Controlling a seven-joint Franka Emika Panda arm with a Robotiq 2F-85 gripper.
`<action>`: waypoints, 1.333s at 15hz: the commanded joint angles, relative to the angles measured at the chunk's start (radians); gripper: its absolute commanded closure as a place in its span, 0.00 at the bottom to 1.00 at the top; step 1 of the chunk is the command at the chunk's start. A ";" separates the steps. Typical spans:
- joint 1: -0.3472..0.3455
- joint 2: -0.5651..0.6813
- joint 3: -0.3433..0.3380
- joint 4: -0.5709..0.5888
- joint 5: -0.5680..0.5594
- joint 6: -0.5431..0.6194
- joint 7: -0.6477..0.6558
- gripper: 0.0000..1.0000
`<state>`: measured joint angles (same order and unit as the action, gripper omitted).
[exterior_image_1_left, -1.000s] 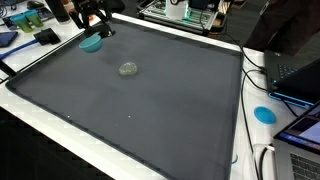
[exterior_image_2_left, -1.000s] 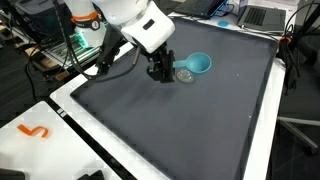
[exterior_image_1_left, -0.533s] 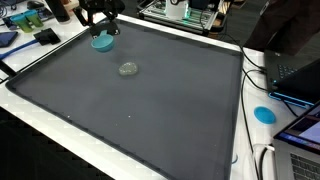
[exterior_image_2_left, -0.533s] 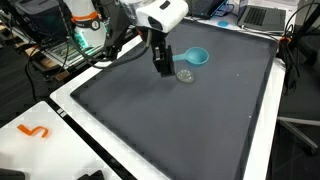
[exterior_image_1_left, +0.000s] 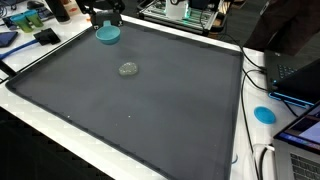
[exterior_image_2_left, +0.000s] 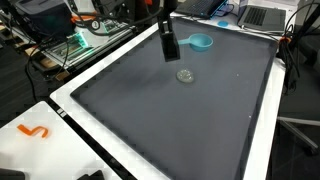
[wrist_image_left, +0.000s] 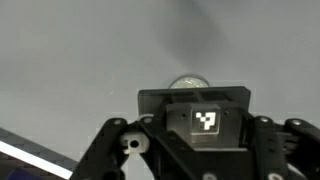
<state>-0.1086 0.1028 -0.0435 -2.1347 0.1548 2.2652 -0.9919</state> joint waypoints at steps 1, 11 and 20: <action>0.023 -0.076 0.003 -0.031 -0.081 -0.031 0.083 0.69; 0.058 -0.115 0.010 0.001 -0.127 -0.074 0.146 0.44; 0.052 -0.008 0.010 0.015 -0.153 -0.091 0.111 0.69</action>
<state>-0.0576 0.0383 -0.0319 -2.1325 0.0266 2.1929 -0.8575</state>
